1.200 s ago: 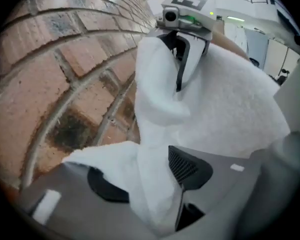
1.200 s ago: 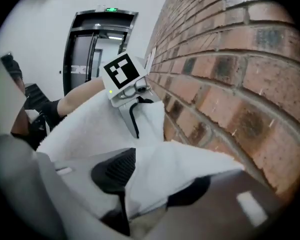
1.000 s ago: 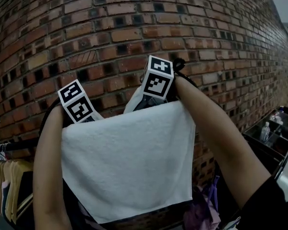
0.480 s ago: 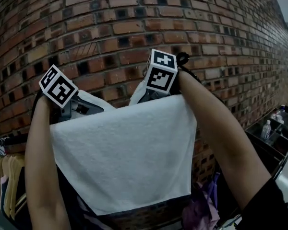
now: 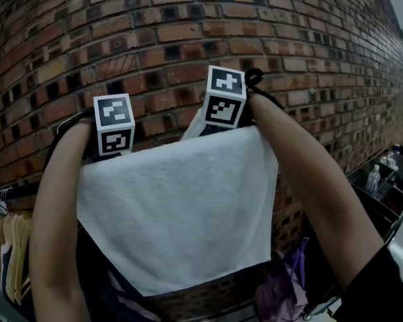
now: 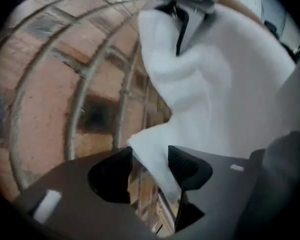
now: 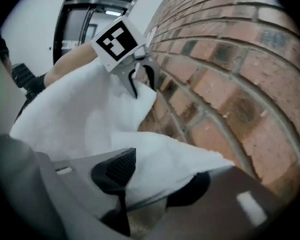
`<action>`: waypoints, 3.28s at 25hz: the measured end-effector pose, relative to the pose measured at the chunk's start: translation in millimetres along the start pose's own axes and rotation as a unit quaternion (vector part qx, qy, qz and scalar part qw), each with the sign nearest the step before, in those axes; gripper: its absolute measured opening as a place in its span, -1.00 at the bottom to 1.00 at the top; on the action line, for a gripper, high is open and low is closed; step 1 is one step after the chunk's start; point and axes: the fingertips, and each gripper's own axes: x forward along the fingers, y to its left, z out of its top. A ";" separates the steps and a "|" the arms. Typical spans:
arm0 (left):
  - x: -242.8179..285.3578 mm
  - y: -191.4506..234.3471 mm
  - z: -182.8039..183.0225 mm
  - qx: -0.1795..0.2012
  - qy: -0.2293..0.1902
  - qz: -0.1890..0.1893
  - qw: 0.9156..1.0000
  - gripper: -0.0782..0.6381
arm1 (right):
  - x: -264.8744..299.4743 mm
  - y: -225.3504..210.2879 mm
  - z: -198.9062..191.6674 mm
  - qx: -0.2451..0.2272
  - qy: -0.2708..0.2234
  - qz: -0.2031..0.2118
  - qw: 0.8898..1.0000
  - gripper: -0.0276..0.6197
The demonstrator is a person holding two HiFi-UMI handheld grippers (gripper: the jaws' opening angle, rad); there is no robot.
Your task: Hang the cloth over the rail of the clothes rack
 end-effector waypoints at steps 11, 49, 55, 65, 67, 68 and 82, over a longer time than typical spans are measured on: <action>2.6 7.3 23.7 0.049 -0.087 0.069 0.993 -0.11 | -1.9 -1.2 11.0 -0.054 -0.005 -0.018 0.998 -0.35; -340.3 -168.8 50.1 -0.085 -0.699 0.584 0.404 -0.78 | -253.7 182.7 160.5 -0.097 -0.626 -0.517 0.576 -0.91; -182.8 -193.8 47.1 -0.229 -0.683 0.480 0.500 -0.77 | -126.4 211.7 76.0 0.019 -0.569 -0.497 0.655 -0.91; 49.2 -296.2 64.5 -0.367 -0.574 0.314 0.661 -0.77 | 66.7 273.8 -76.7 0.235 -0.417 -0.409 0.777 -0.90; 71.0 -308.0 65.9 -0.384 -0.563 0.295 0.670 -0.77 | 83.9 284.1 -94.1 0.247 -0.396 -0.402 0.788 -0.90; 78.5 -312.9 65.7 -0.390 -0.559 0.290 0.671 -0.77 | 89.8 289.0 -101.3 0.255 -0.390 -0.399 0.790 -0.90; 103.8 -343.6 69.7 -0.410 -0.542 0.275 0.680 -0.76 | 108.1 311.9 -121.0 0.265 -0.373 -0.396 0.796 -0.91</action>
